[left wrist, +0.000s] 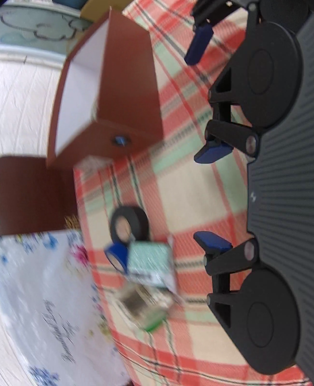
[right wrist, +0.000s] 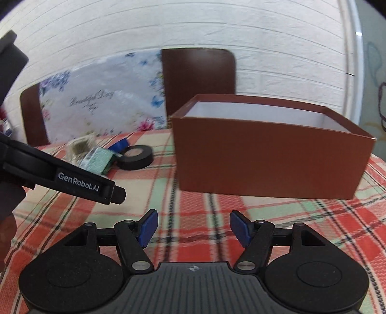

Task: Organize objects
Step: 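Grasp the green-and-white packet on the table with the right gripper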

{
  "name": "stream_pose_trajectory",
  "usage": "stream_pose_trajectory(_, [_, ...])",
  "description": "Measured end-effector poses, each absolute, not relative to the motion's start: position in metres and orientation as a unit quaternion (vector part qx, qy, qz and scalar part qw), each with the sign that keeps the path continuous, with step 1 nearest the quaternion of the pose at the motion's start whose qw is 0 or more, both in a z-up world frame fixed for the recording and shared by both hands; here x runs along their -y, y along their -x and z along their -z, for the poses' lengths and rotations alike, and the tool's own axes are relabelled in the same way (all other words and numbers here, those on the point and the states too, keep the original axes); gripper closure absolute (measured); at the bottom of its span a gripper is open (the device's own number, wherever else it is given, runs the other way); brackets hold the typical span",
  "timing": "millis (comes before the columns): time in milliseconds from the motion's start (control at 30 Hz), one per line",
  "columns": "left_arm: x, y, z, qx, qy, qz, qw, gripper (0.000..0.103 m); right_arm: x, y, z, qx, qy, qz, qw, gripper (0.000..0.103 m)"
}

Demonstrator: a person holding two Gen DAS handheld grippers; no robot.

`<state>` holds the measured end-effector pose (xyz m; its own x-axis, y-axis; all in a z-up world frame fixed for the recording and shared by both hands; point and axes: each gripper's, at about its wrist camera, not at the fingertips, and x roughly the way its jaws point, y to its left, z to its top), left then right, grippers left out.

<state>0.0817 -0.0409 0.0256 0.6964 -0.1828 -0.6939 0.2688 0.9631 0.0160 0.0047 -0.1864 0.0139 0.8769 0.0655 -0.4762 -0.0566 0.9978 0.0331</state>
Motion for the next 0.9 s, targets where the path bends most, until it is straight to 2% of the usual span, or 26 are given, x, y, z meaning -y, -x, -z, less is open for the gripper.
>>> stream_pose_trajectory(367, [-0.023,-0.092,-0.008,-0.37,-0.045,0.045,0.927,0.039,0.14,-0.026,-0.006,-0.279,0.029,-0.088,0.956,0.038])
stream_pose_trajectory(567, [-0.065,-0.1,-0.002,-0.35,-0.026,0.0,0.936,0.028,0.113,-0.044,-0.009,-0.281,0.049,-0.109,0.952,0.038])
stream_pose_trajectory(700, [-0.104,-0.103,0.009,-0.327,0.01,-0.039,0.944,0.013,0.101,-0.063,-0.013,-0.279,0.041,-0.127,0.951,0.038])
stream_pose_trajectory(800, [-0.121,-0.1,0.008,-0.31,0.06,-0.046,0.948,0.014,0.09,-0.074,-0.017,-0.267,0.032,-0.14,0.953,0.038])
stream_pose_trajectory(900, [-0.116,-0.097,0.008,-0.302,0.051,-0.048,0.951,0.014,0.078,-0.089,-0.021,-0.255,0.031,-0.151,0.954,0.038])
